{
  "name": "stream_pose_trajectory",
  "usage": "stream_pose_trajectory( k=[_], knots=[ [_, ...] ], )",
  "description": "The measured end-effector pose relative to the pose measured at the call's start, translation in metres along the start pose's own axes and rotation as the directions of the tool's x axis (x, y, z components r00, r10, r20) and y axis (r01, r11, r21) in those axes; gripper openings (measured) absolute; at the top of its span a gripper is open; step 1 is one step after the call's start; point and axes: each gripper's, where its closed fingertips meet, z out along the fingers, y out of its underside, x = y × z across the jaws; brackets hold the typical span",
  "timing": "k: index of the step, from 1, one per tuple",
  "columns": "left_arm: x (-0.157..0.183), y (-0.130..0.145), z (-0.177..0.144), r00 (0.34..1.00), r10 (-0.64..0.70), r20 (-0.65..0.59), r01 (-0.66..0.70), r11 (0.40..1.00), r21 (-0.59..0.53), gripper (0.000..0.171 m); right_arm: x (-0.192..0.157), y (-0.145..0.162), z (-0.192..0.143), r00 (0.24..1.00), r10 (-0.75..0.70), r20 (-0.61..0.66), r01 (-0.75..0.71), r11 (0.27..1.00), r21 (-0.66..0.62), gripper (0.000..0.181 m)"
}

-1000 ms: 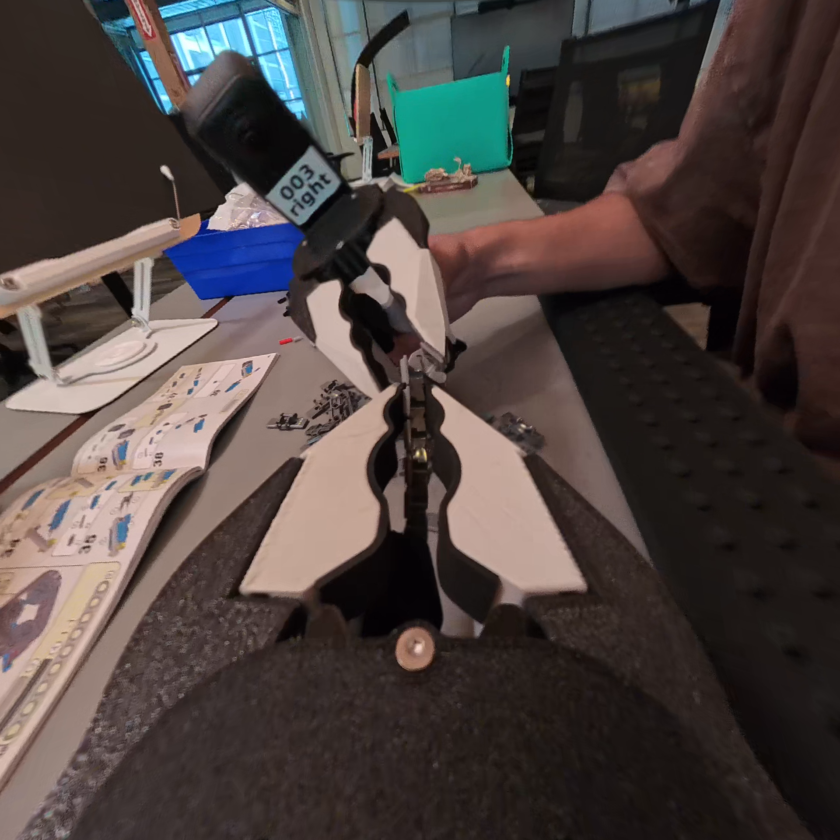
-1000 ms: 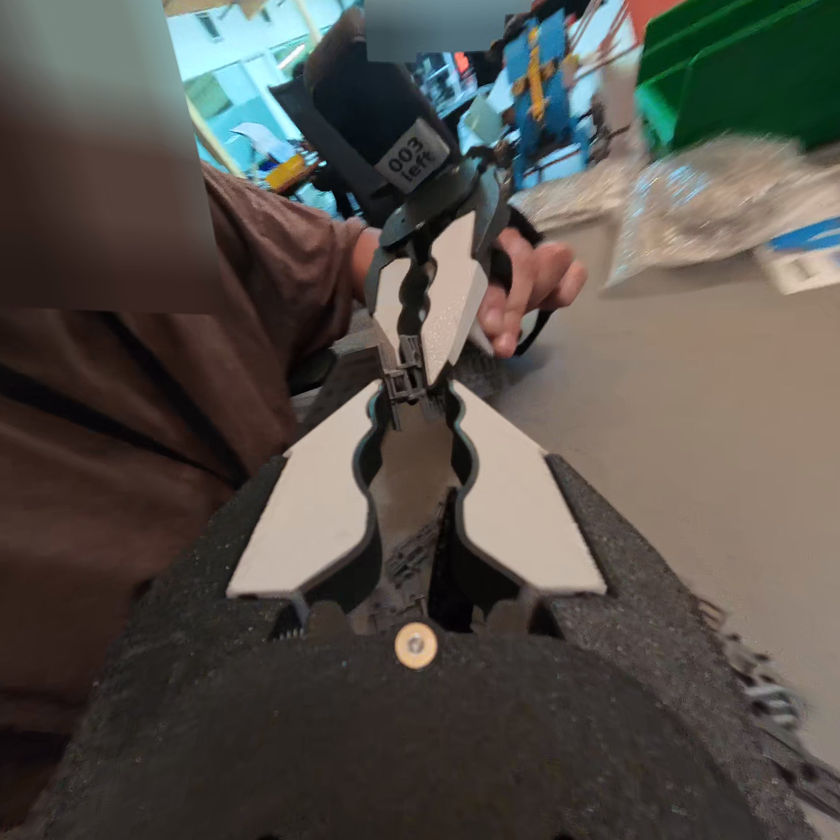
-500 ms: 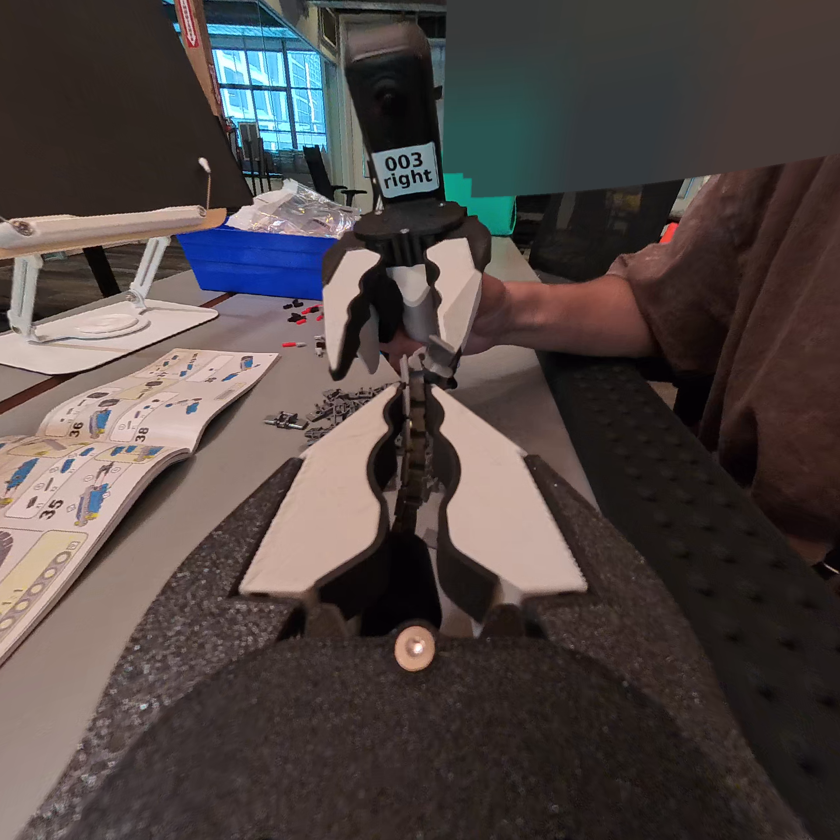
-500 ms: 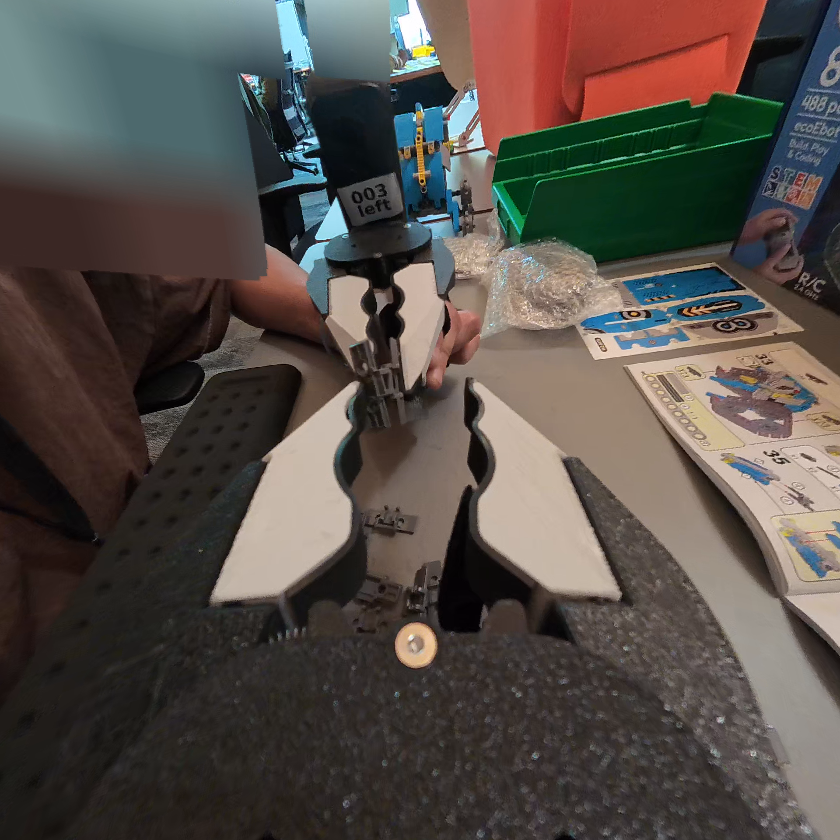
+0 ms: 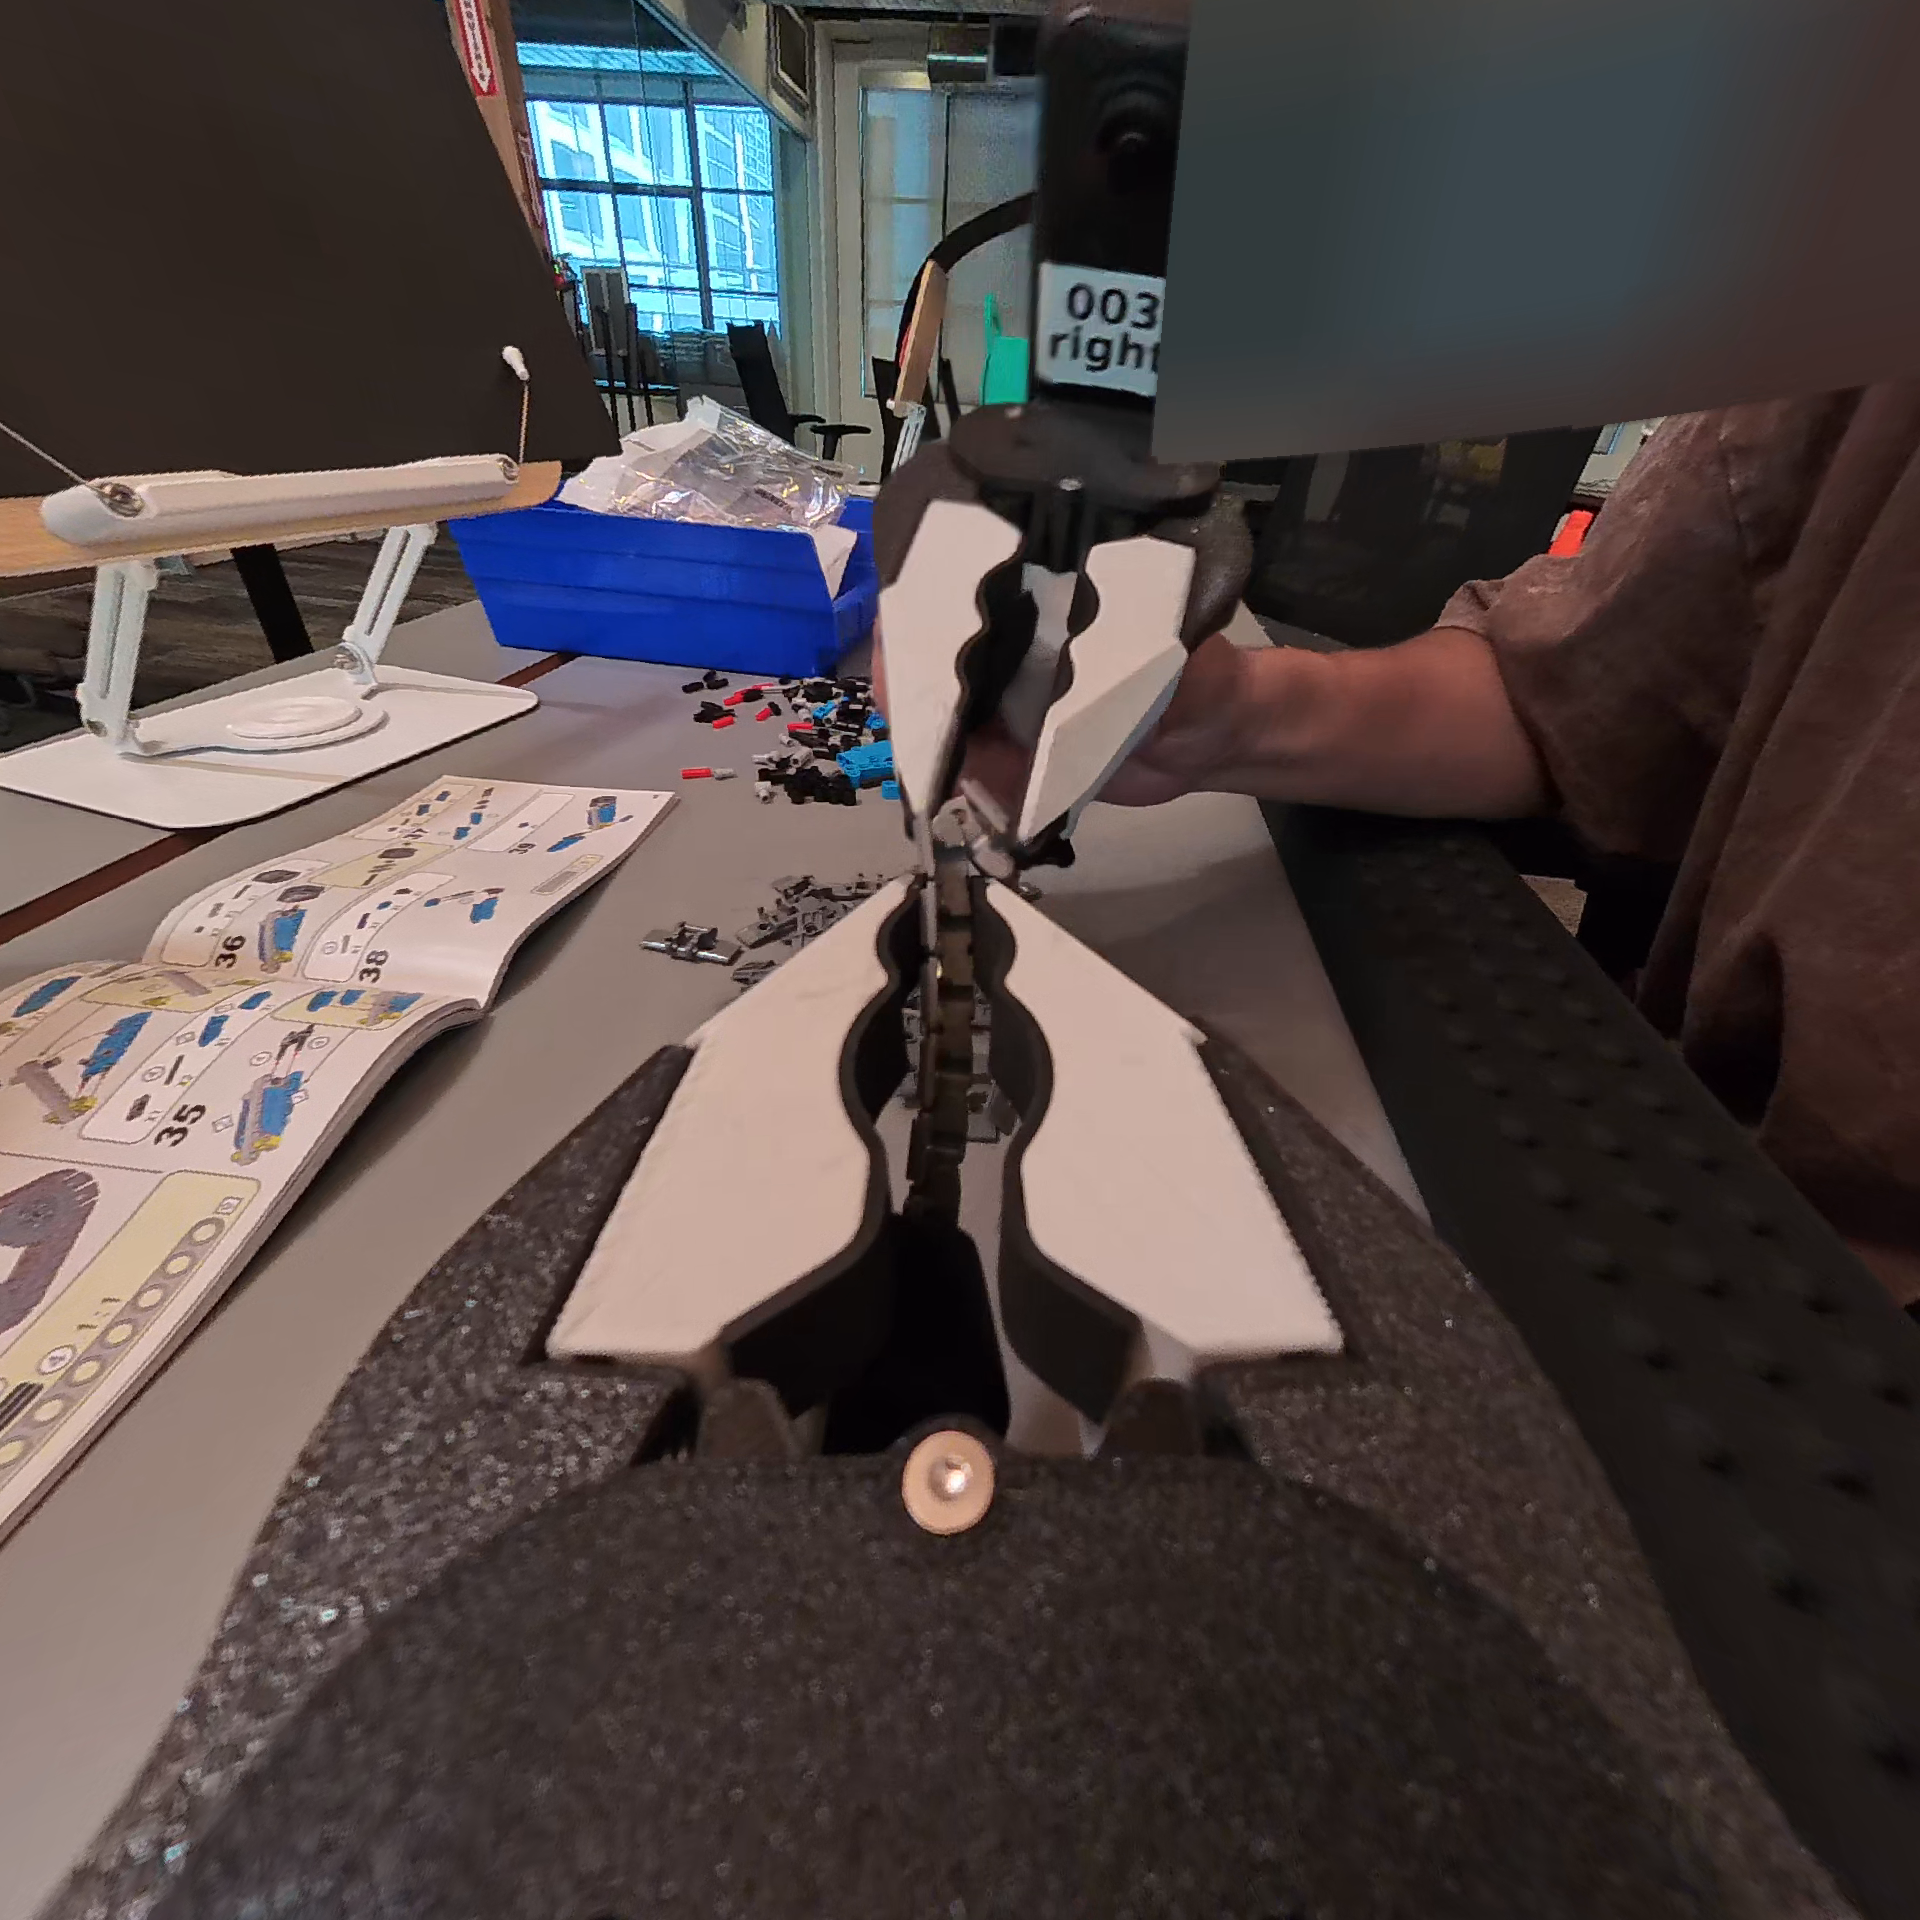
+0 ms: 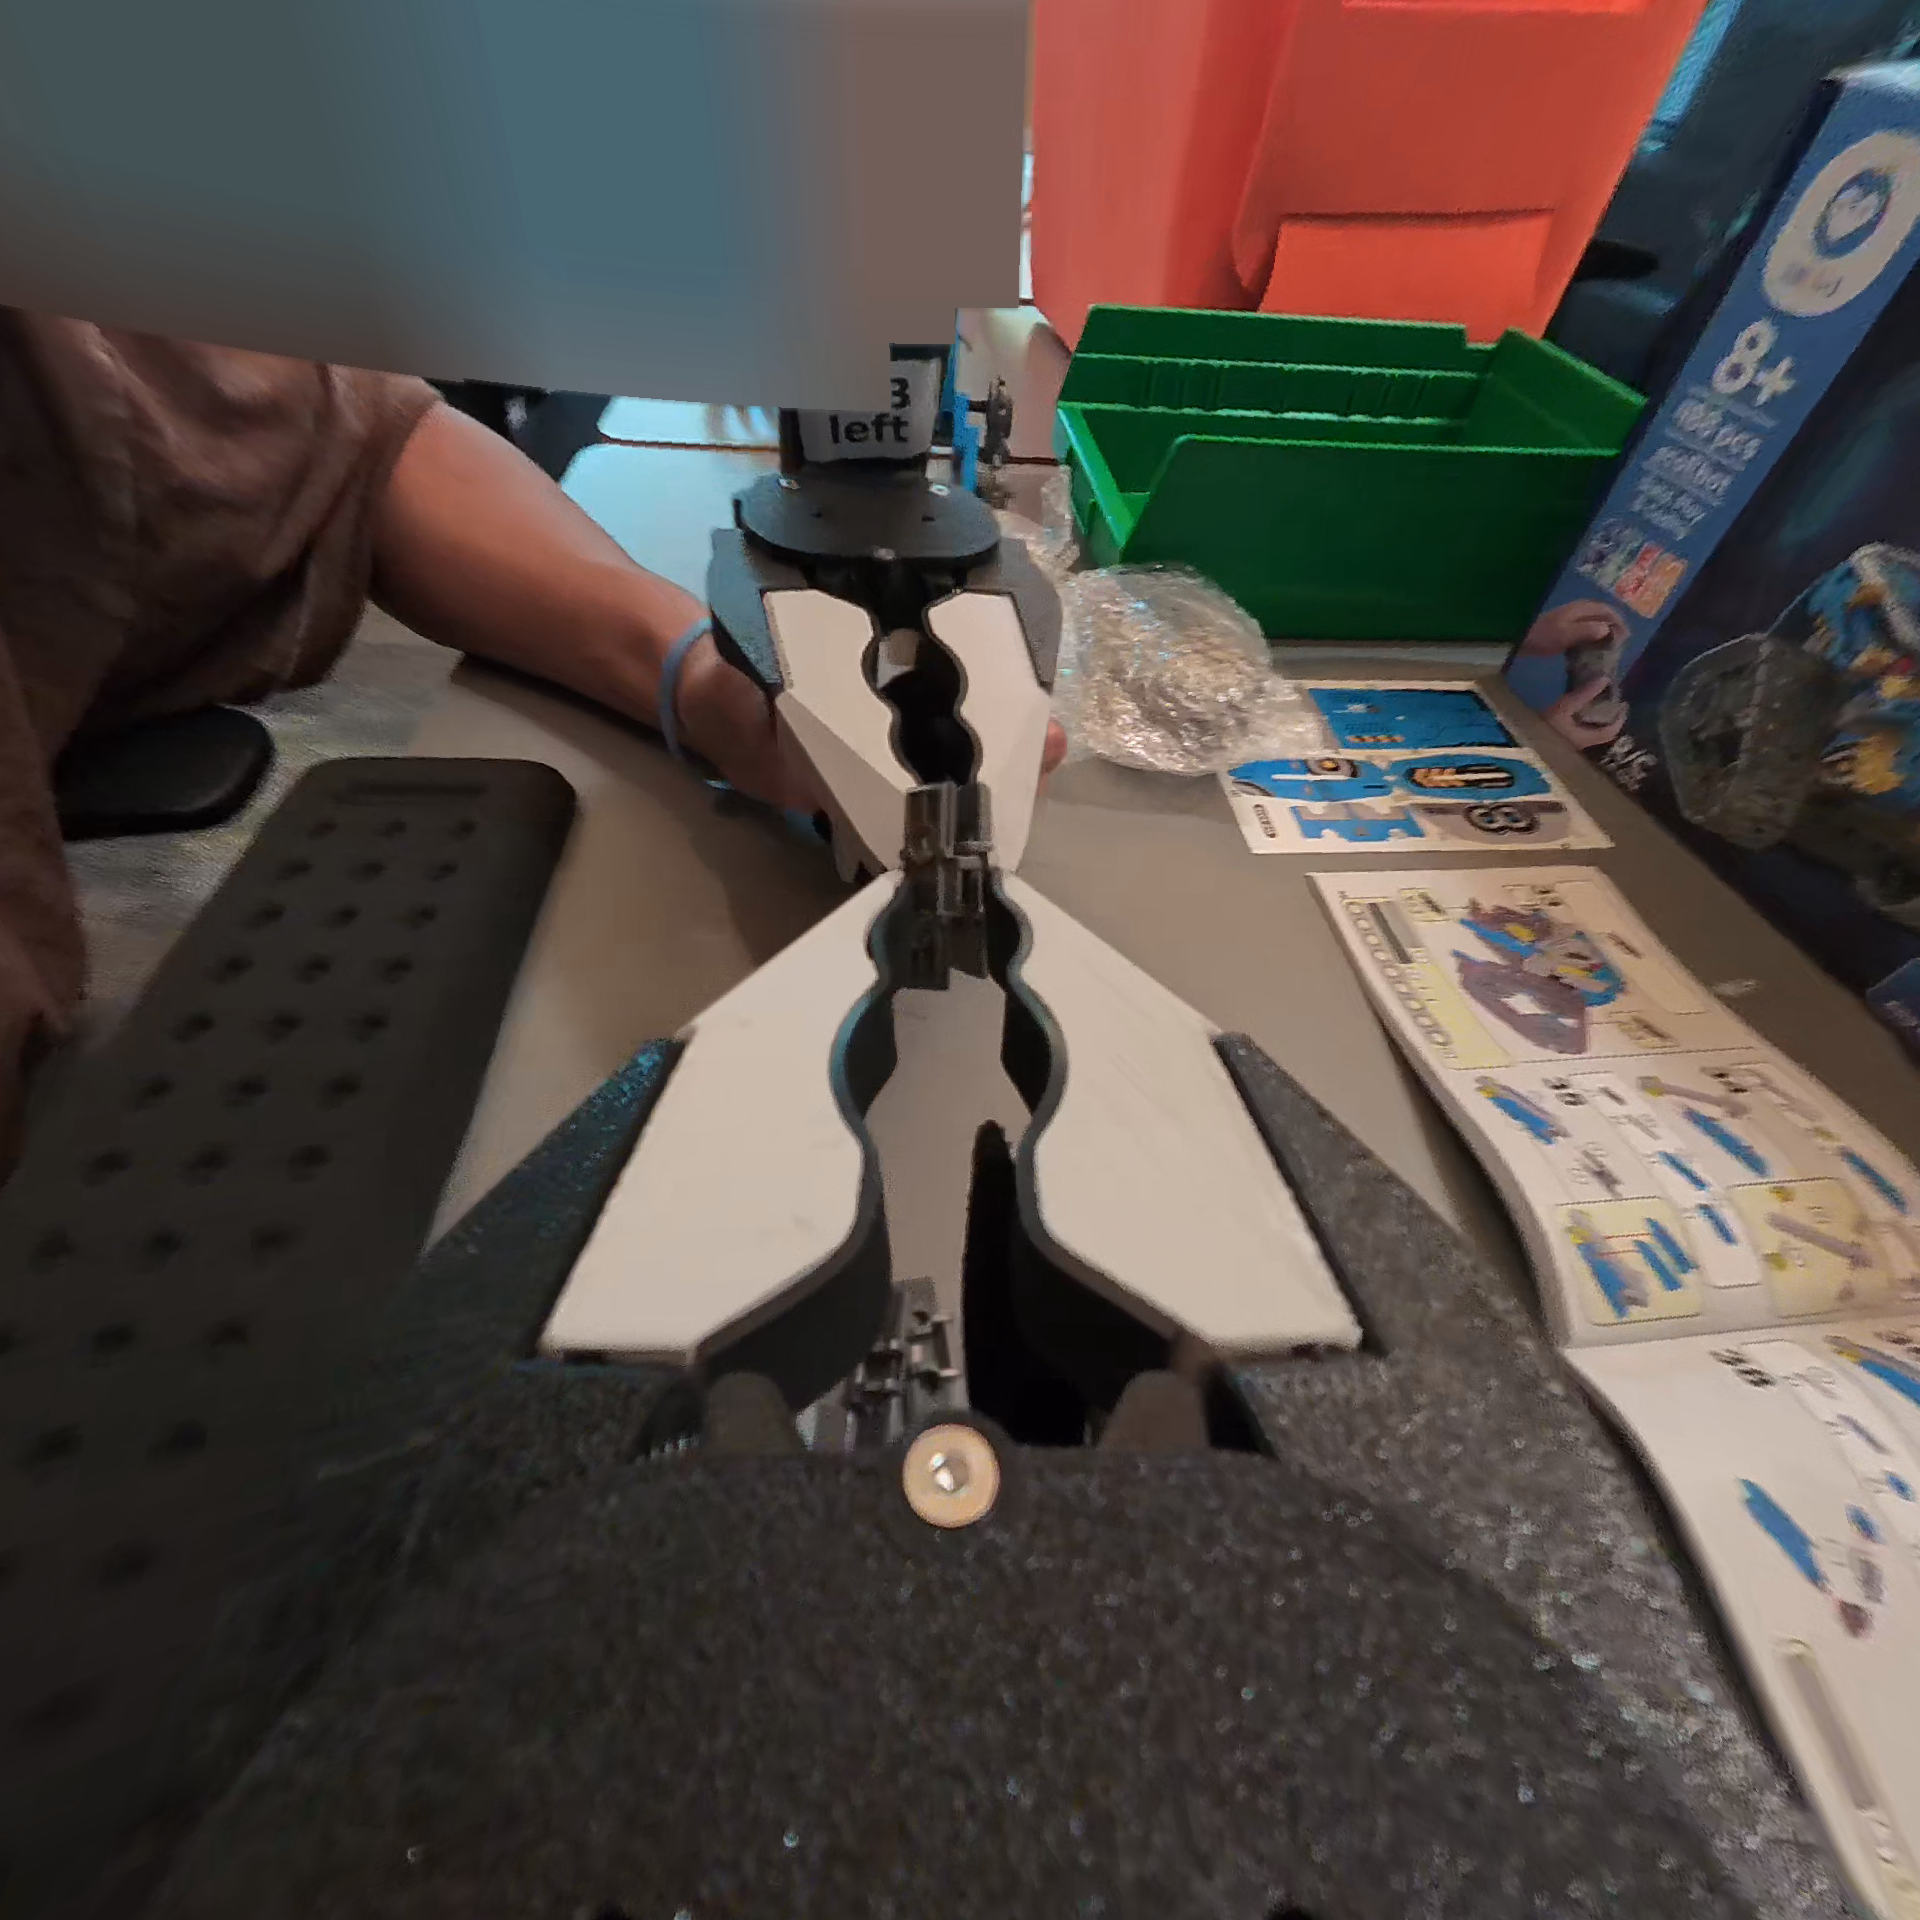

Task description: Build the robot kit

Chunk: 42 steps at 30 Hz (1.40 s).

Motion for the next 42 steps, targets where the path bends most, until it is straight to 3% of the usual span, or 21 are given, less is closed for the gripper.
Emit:
stream_pose_trajectory(
  k=[7, 13, 18, 21, 24, 27, 30, 38, 42],
  knots=[
    [-0.005, -0.001, -0.002, 1.0, -0.01, 0.018, 0.01, 1.0, 0.008, 0.007, 0.012, -0.005, -0.001, 0.955, -0.19, -0.226, 0.18, 0.982, -0.062, 0.028],
    [-0.006, -0.001, -0.001, 1.0, -0.016, 0.021, 0.016, 1.0, 0.009, 0.007, 0.008, -0.003, 0.0, 0.955, -0.193, -0.225, 0.17, 0.979, -0.115, 0.014],
    [-0.008, 0.001, -0.001, 0.999, -0.021, 0.027, 0.021, 1.0, 0.001, 0.007, 0.009, -0.001, 0.0, 0.955, -0.185, -0.233, 0.158, 0.979, -0.133, 0.012],
    [-0.008, 0.002, -0.001, 0.999, -0.024, 0.026, 0.024, 1.0, -0.004, 0.007, 0.01, 0.001, 0.001, 0.978, -0.078, -0.196, 0.059, 0.993, -0.106, 0.013],
    [-0.005, 0.002, -0.001, 1.0, -0.014, 0.007, 0.014, 1.0, -0.009, 0.007, 0.004, 0.003, 0.003, 0.984, 0.171, -0.054, -0.174, 0.982, -0.066, 0.013],
    [0.002, 0.004, 0.001, 1.0, 0.01, -0.021, -0.011, 1.0, -0.022, 0.007, -0.003, 0.005, 0.002, 0.903, 0.412, 0.125, -0.406, 0.911, -0.067, 0.012],
    [0.01, 0.002, -0.001, 0.998, 0.017, -0.068, -0.018, 1.0, -0.012, 0.007, -0.011, 0.001, 0.0, 0.794, 0.548, 0.265, -0.537, 0.835, -0.12, 0.015],
    [0.016, -0.019, -0.01, 0.974, -0.133, -0.182, 0.156, 0.981, 0.113, 0.007, -0.015, -0.02, 0.0, 0.761, 0.552, 0.341, -0.492, 0.834, -0.251, 0.014],
    [0.006, -0.031, -0.018, 0.956, -0.214, -0.199, 0.252, 0.95, 0.187, 0.007, -0.006, -0.031, 0.005, 0.775, 0.563, 0.285, -0.493, 0.823, -0.283, 0.017]
  ],
)
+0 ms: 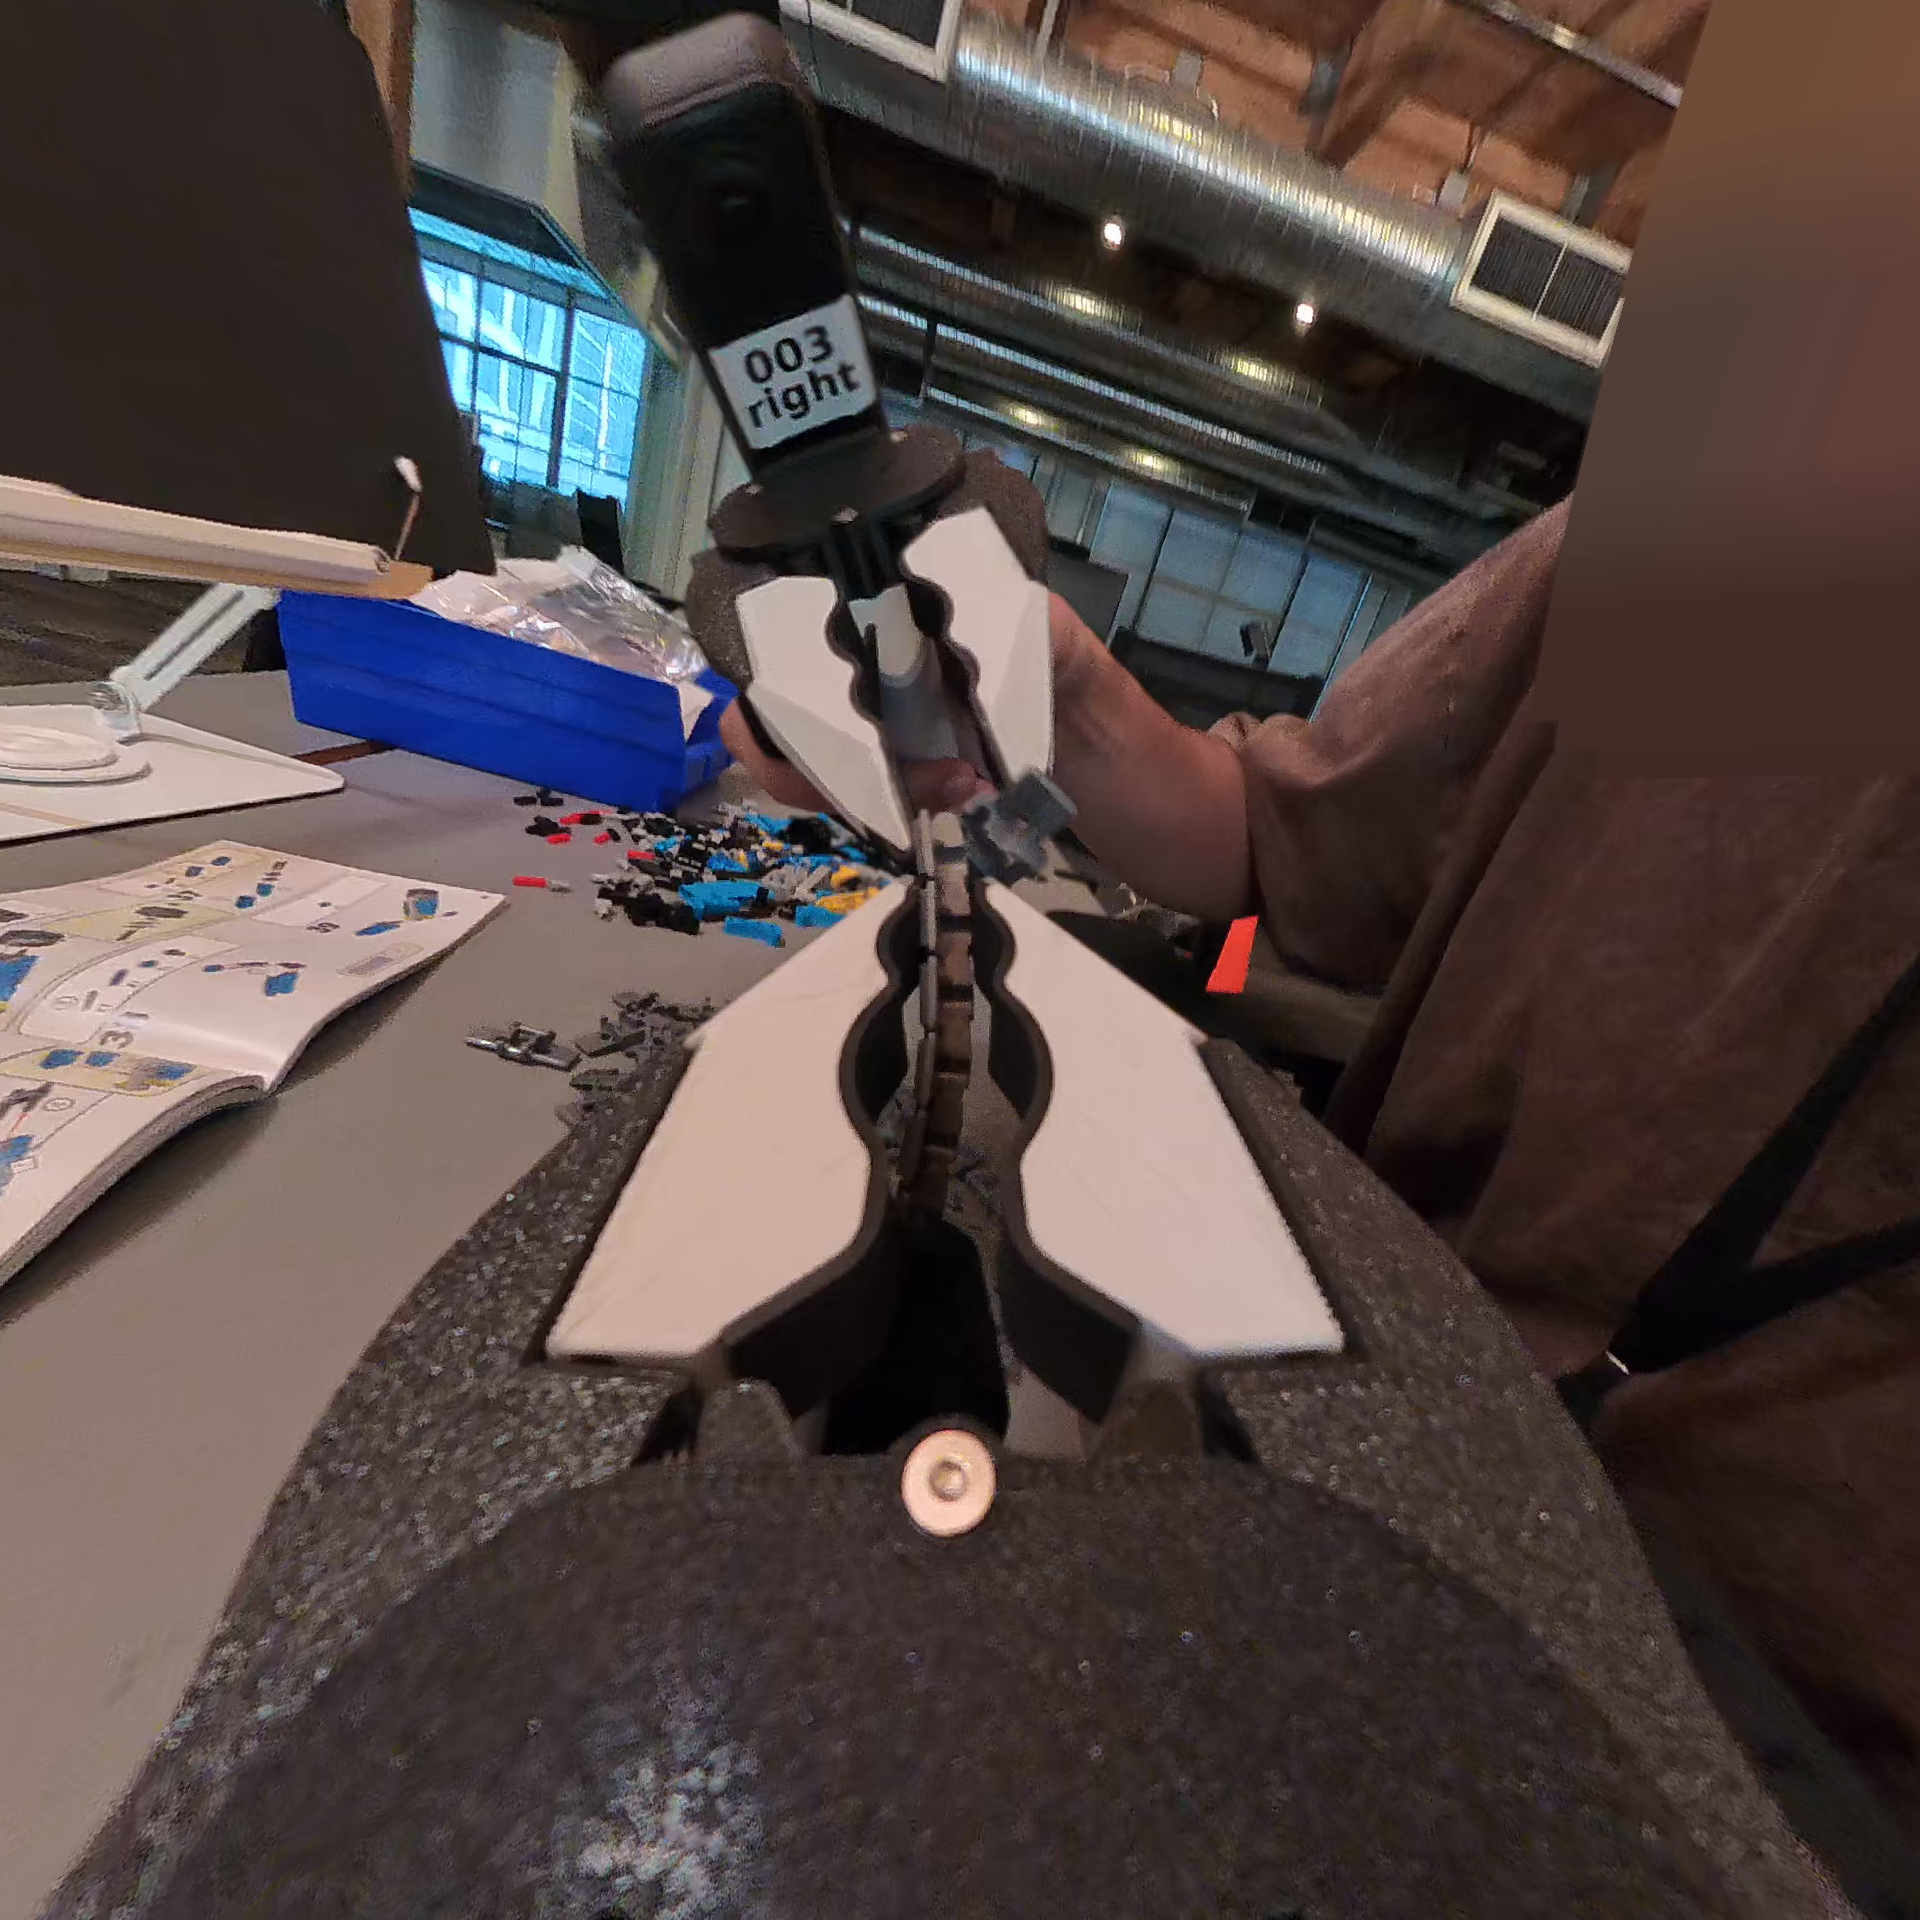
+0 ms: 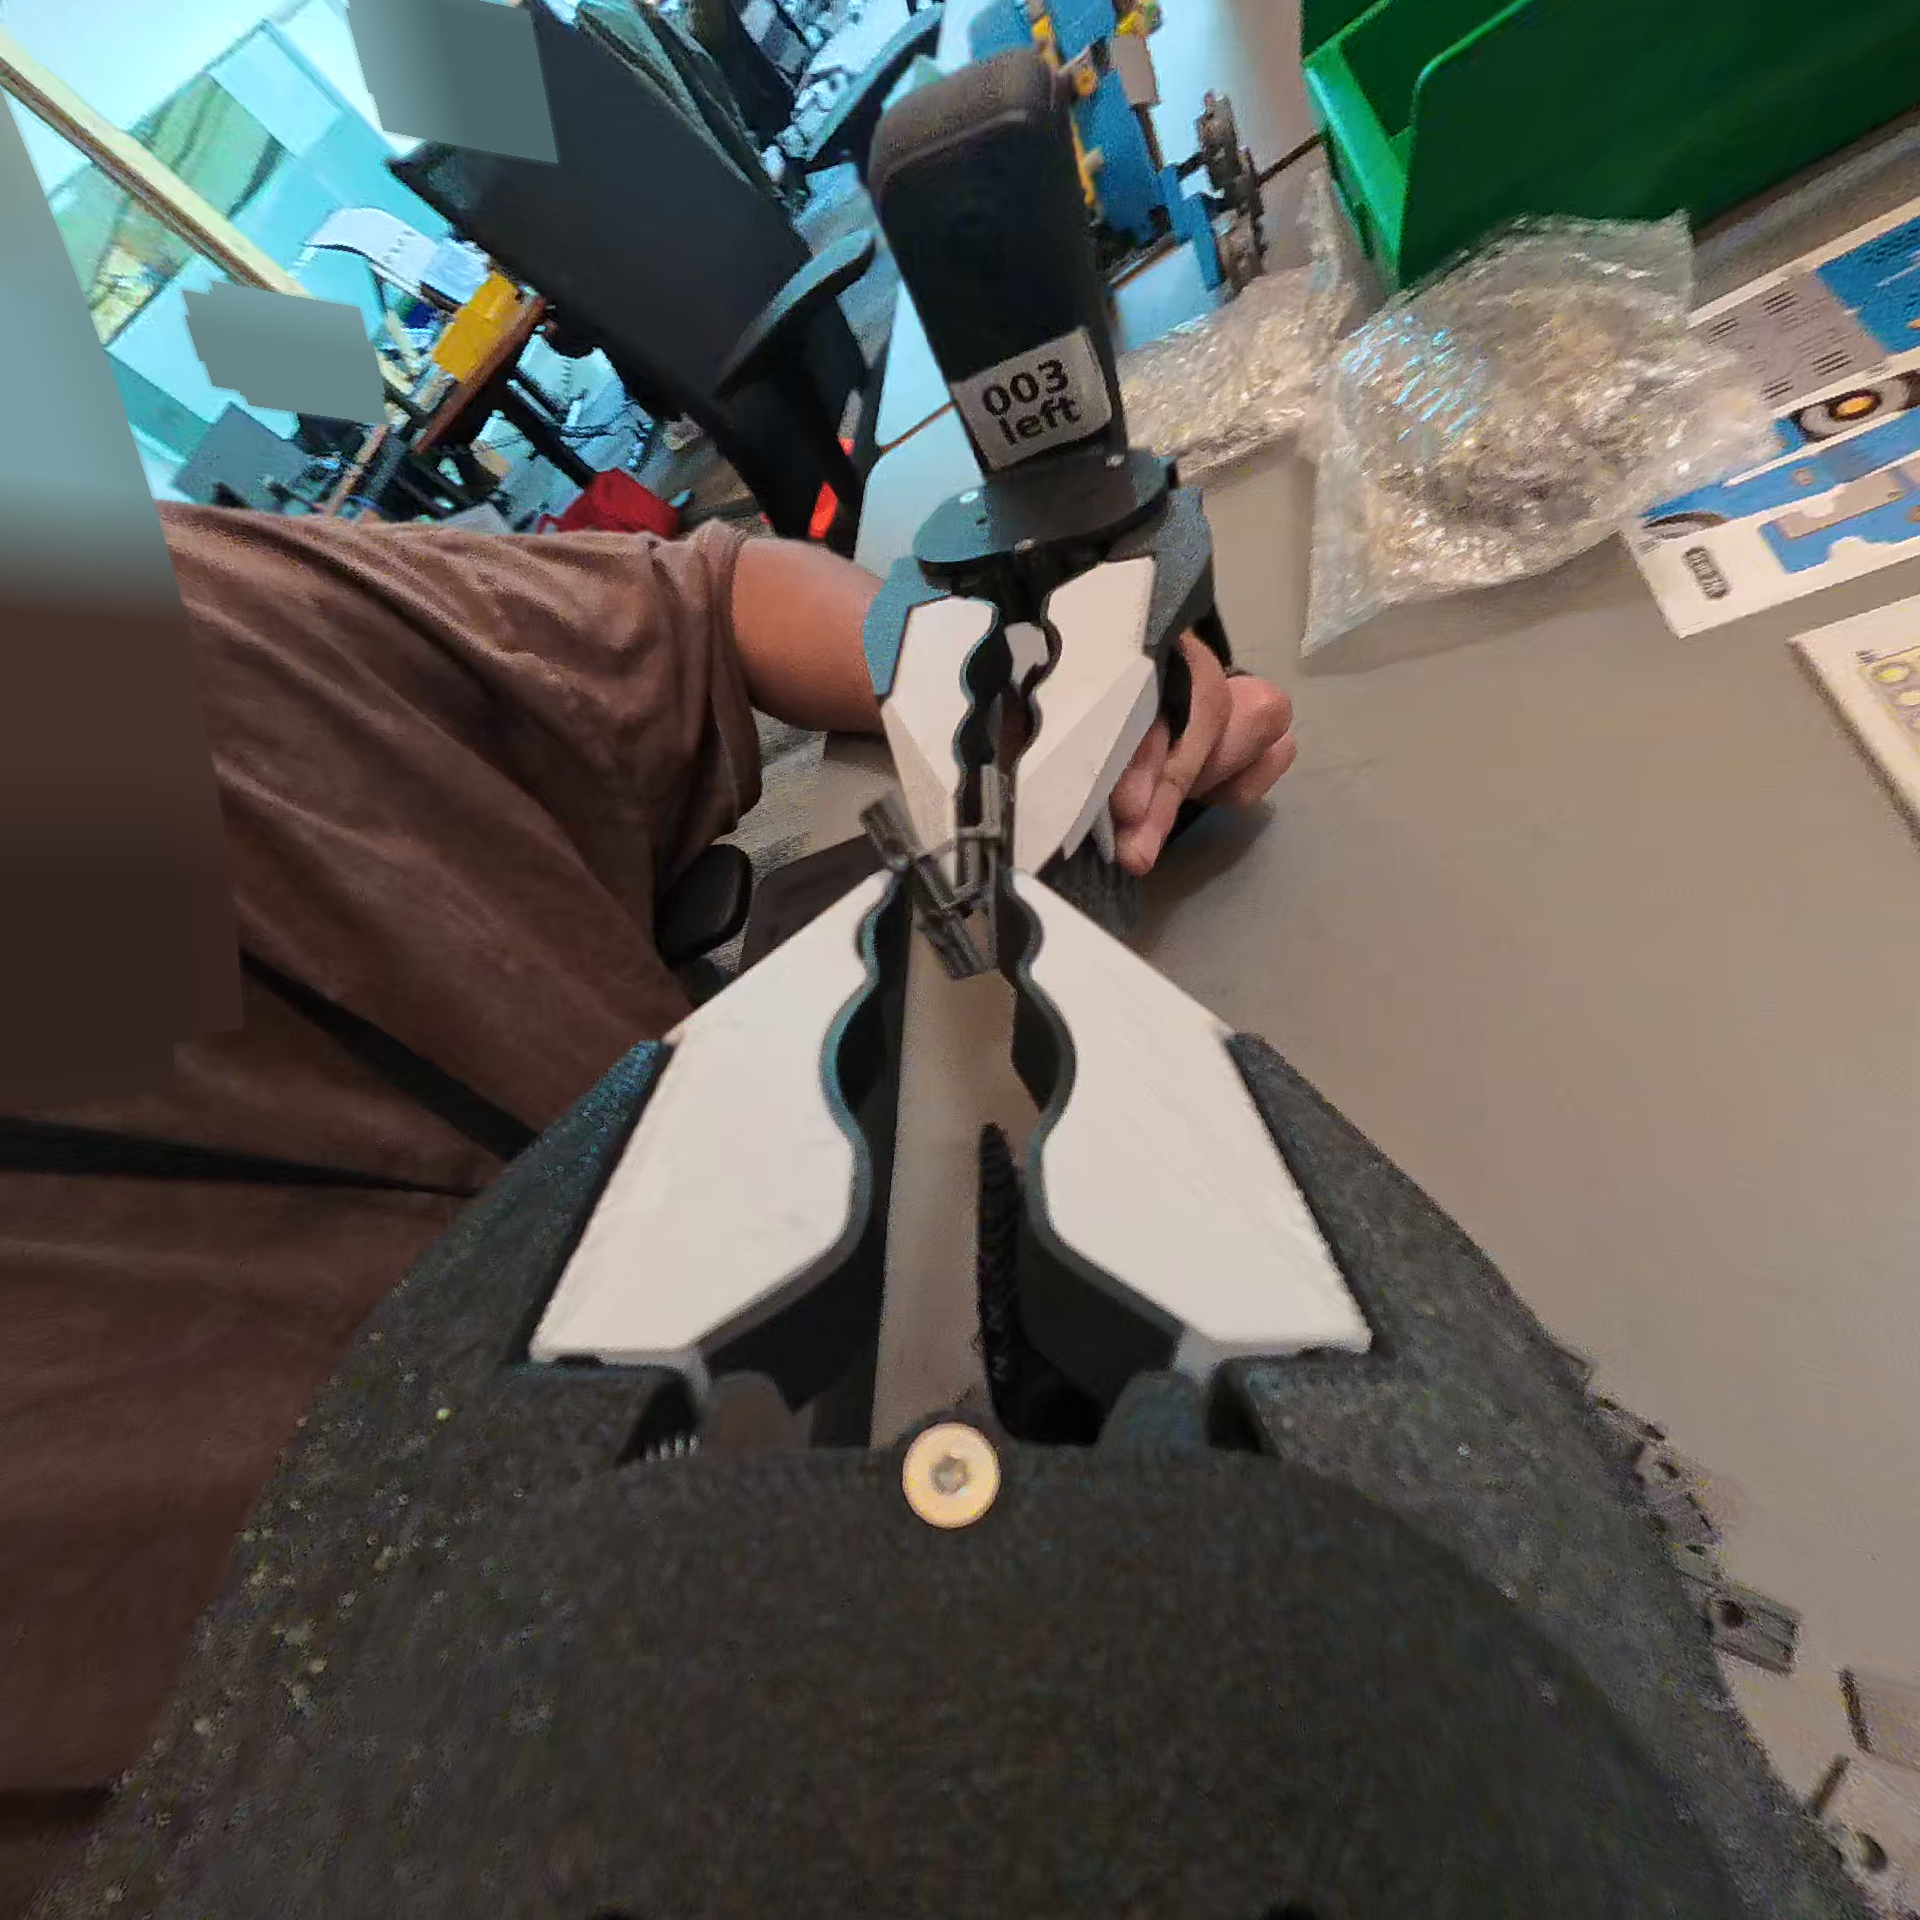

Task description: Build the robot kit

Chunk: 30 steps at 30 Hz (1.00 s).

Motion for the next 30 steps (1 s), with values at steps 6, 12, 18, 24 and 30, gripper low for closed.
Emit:
stream_pose_trajectory(
  k=[6, 12, 18, 24, 30],
  knots=[
    [-0.001, -0.01, -0.006, 0.999, -0.034, -0.008, 0.034, 0.998, 0.054, 0.007, 0.01, -0.016, 0.001, 0.989, 0.018, -0.149, -0.026, 0.998, -0.052, 0.025],
    [-0.009, -0.012, -0.011, 0.998, -0.055, 0.021, 0.053, 0.997, 0.062, 0.007, 0.017, -0.023, 0.001, 0.968, -0.043, -0.247, 0.031, 0.998, -0.055, 0.026],
    [-0.027, -0.006, -0.012, 0.98, -0.182, 0.075, 0.176, 0.981, 0.076, 0.007, 0.035, -0.028, 0.002, 0.705, -0.488, -0.515, 0.445, 0.869, -0.214, 0.0],
    [-0.051, -0.004, -0.024, 0.965, -0.198, 0.174, 0.19, 0.98, 0.064, 0.007, 0.062, -0.038, -0.019, 0.681, -0.404, -0.61, 0.399, 0.904, -0.153, 0.012],
    [-0.053, -0.01, -0.034, 0.965, -0.027, 0.26, 0.036, 0.999, -0.031, 0.007, 0.058, 0.021, -0.028, 0.843, -0.238, -0.482, 0.25, 0.967, -0.041, 0.023]
  ],
)
